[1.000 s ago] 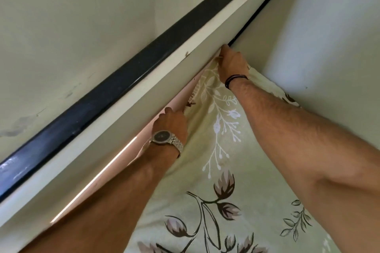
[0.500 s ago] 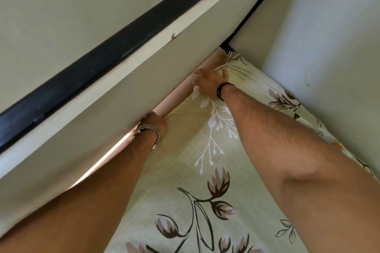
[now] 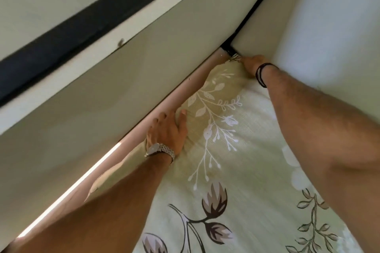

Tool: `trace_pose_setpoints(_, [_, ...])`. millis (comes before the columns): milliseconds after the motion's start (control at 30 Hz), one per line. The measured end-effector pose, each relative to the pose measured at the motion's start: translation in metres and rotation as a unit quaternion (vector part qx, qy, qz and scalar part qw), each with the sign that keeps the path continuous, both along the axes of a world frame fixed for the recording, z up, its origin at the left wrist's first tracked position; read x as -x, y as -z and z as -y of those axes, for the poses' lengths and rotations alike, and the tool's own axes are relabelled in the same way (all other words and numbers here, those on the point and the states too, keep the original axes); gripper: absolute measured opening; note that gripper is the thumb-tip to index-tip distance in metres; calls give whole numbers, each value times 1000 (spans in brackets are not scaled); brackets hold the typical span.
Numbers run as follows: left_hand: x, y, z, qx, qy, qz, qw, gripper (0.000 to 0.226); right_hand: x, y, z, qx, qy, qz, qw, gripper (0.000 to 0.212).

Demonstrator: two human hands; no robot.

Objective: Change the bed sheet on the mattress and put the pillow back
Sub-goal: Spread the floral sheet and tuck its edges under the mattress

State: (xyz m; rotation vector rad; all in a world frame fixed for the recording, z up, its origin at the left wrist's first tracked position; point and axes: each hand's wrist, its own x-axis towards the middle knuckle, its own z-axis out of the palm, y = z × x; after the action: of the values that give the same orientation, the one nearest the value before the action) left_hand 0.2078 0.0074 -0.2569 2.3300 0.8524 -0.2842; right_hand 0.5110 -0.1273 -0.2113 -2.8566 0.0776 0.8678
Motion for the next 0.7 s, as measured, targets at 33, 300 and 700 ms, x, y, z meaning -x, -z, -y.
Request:
trace_pose_setpoints(33, [-1, 2, -1, -6, -2, -3, 1000, 64, -11, 0, 2, 11, -7, -9, 1000, 56])
trace_pose_setpoints(300, [-3, 12, -1, -13, 3, -11, 1000, 60, -23, 6, -34, 105, -70, 96, 987, 47])
trace_pose_setpoints(700, [1, 14, 0, -15, -12, 6, 1000, 53, -18, 25, -42, 72, -134, 58, 987, 63])
